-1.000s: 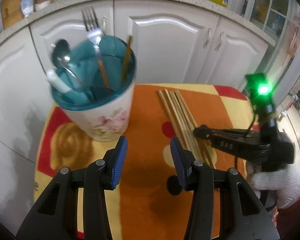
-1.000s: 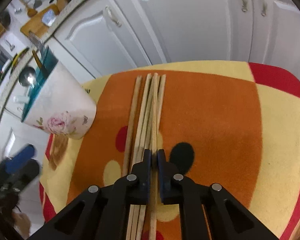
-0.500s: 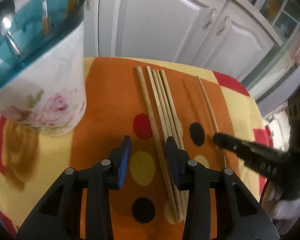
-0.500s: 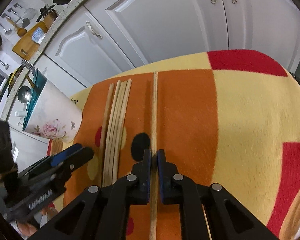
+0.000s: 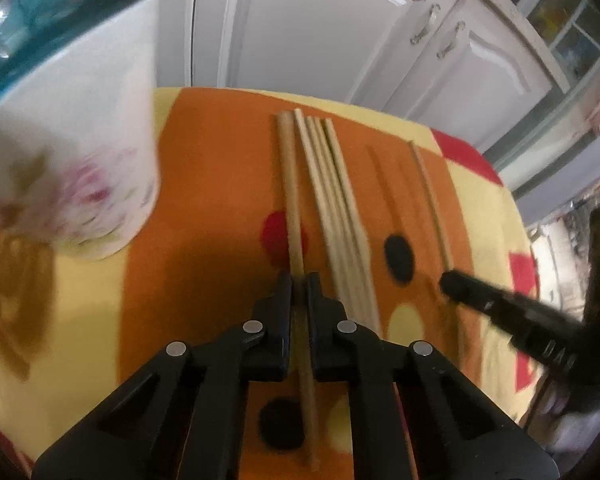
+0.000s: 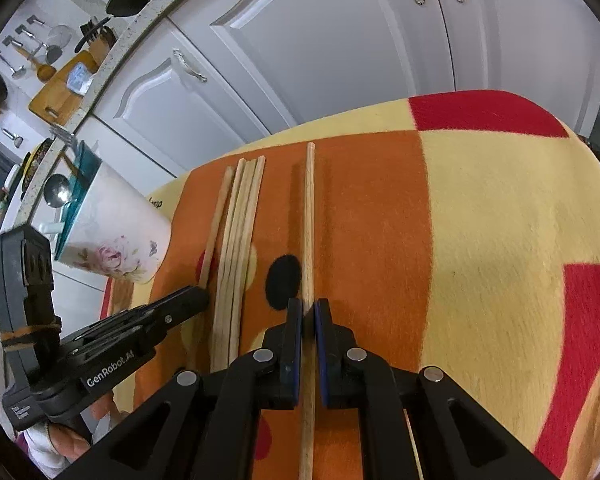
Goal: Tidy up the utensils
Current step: 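Lift the chopstick with the left tool while the right tool lifts its chopstick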
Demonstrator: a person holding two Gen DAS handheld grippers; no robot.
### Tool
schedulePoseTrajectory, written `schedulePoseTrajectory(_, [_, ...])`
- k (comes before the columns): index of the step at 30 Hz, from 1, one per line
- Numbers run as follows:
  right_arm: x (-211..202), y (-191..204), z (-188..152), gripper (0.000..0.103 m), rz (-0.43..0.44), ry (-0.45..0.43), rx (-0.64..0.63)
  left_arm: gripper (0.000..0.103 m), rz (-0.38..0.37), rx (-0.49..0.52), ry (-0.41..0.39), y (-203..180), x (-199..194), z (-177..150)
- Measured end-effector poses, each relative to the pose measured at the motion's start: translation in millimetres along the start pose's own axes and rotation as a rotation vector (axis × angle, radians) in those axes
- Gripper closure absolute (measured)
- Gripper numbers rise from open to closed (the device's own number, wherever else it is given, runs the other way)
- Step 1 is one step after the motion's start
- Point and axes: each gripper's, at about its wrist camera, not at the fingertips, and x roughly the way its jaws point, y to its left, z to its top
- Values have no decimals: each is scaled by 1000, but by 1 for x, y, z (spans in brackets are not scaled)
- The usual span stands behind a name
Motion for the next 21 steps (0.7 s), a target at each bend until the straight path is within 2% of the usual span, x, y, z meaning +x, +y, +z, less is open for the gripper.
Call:
schedulePoseTrajectory(4, [-9, 3, -17, 97, -6, 21, -15, 98, 2, 40, 29, 13, -19, -25])
schedulePoseTrajectory(8, [-12, 4, -37, 97, -2, 86, -28, 98, 13, 108, 78, 23, -36, -59])
schedulePoseTrajectory(12, [-8, 11, -46, 97, -60, 127, -74, 98, 3, 127, 103, 29, -49, -81])
schedulePoseTrajectory(14, [-8, 11, -40, 95, -72, 115, -72, 98, -1, 122, 105, 31, -51, -82])
schedulePoseTrajectory(18, [1, 15, -21, 92, -104, 103, -87, 95, 18, 99, 60, 35, -54, -68])
schedulePoseTrajectory(20, [9, 18, -13, 92, -128, 110, -109, 81, 17, 96, 48, 33, -51, -56])
schedulePoseTrajectory(21, [13, 19, -9, 92, -136, 111, -121, 78, 27, 94, 37, 32, -49, -49])
